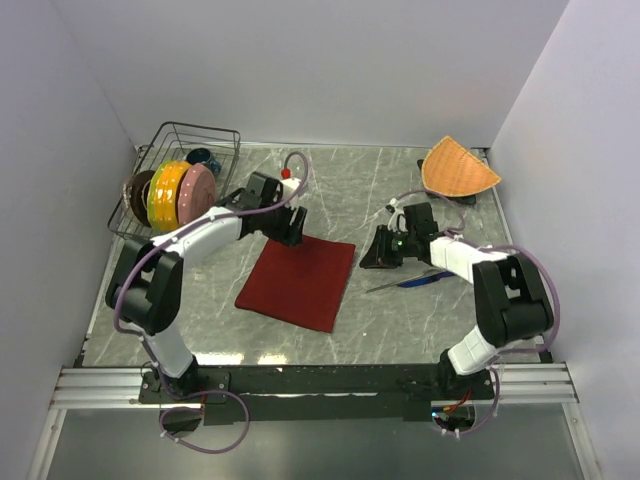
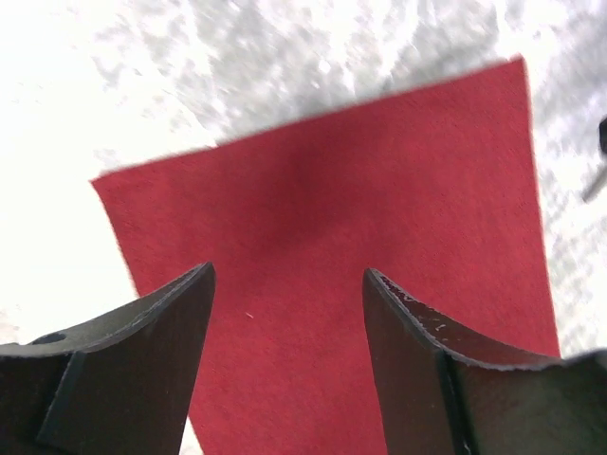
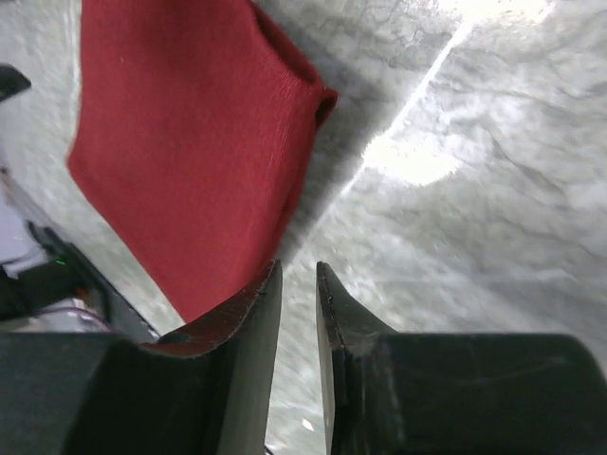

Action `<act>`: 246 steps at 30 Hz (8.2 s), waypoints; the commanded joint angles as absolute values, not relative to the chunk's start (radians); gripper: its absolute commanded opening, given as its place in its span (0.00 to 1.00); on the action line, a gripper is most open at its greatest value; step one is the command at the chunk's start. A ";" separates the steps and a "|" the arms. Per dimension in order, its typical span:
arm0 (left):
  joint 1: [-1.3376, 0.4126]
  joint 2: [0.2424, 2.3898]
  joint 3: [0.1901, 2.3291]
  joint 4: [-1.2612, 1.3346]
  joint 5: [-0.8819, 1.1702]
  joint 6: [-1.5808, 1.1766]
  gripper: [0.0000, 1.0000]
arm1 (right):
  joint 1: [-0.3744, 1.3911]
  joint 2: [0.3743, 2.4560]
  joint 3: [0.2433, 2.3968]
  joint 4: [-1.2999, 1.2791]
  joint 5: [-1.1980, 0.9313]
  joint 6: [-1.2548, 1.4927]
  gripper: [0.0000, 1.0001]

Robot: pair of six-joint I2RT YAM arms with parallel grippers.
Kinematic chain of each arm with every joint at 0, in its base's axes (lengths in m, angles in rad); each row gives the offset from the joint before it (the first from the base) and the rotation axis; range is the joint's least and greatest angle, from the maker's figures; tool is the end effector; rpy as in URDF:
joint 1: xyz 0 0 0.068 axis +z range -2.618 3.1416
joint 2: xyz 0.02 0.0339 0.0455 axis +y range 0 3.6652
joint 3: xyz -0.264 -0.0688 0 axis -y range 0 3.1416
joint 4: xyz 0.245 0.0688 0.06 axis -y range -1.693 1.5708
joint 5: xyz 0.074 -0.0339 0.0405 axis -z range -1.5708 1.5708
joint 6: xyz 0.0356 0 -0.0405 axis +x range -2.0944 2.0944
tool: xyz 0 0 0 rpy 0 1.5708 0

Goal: Fold the napkin into a case and place the utensils inside
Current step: Smooth out the lower triangle-folded napkin at the center of the board.

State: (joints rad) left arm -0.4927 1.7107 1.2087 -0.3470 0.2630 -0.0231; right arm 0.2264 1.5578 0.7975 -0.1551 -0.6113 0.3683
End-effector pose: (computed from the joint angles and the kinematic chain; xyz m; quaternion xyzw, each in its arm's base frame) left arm 0.3234 -0.1841 0.2283 0.2608 0.8913 -0.2079 0.3072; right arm 0.2861 0.0869 0.1703 -0.0326 0.9075 0.3623 0.2100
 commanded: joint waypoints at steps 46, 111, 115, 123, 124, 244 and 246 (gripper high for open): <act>-0.293 2.036 1.437 -0.385 0.324 -0.023 0.59 | 0.215 1.934 0.954 0.015 -0.704 0.586 0.00; -0.221 1.592 1.204 -0.719 0.641 0.601 0.53 | 0.222 1.752 1.315 -0.596 -0.548 0.097 0.49; -0.276 1.556 1.114 -0.747 0.597 0.698 0.47 | 0.232 1.680 1.327 -0.670 -0.652 0.092 0.48; -0.380 1.506 0.928 -0.709 0.463 0.762 0.34 | 0.394 1.657 1.102 -0.534 -0.813 0.271 0.45; -0.382 1.505 0.917 -0.706 0.456 0.768 0.33 | 0.417 1.661 1.088 -0.519 -0.813 0.278 0.45; -0.572 1.377 0.775 -0.600 0.413 0.753 0.47 | 0.517 1.818 1.106 -0.591 -0.693 0.075 0.43; -0.572 1.385 0.773 -0.598 0.407 0.761 0.47 | 0.512 1.836 1.103 -0.588 -0.689 0.072 0.42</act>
